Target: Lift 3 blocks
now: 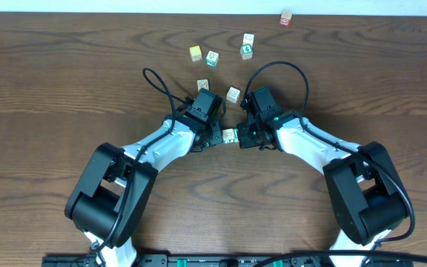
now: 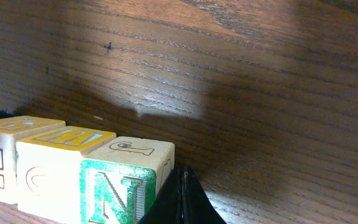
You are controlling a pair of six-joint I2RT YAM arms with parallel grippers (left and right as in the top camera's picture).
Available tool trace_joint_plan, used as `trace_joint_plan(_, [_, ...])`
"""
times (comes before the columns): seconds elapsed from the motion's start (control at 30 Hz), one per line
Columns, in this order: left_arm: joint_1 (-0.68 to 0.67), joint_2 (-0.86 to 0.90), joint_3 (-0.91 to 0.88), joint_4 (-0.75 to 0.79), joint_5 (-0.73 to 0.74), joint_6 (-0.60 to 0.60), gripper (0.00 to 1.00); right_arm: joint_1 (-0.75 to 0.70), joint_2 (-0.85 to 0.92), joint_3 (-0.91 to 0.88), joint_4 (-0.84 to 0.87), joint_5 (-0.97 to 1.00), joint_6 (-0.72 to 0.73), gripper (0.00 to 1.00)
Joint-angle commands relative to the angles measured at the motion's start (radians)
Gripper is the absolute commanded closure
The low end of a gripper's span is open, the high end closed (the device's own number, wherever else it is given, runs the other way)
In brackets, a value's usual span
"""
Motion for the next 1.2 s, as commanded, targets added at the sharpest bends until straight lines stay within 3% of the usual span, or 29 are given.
trace_joint_plan(0.0, [-0.037, 0.037, -0.003, 0.011, 0.151, -0.011, 0.93, 0.027, 0.050, -0.002, 0.002, -0.192, 0.020, 0.99])
trace_joint_plan(0.1, [-0.038, 0.037, -0.003, 0.010, 0.183, 0.062, 0.93, 0.027, 0.050, 0.000, 0.002, -0.211, 0.019, 0.99])
trace_joint_plan(0.33, [-0.049, 0.031, -0.003, 0.009, 0.209, 0.105, 0.93, 0.027, 0.049, 0.002, 0.001, -0.211, 0.019, 0.99])
trace_joint_plan(1.17, [-0.062, -0.021, 0.014, 0.009, 0.185, 0.025, 0.93, 0.131, -0.001, 0.003, -0.006, -0.116, 0.042, 0.99])
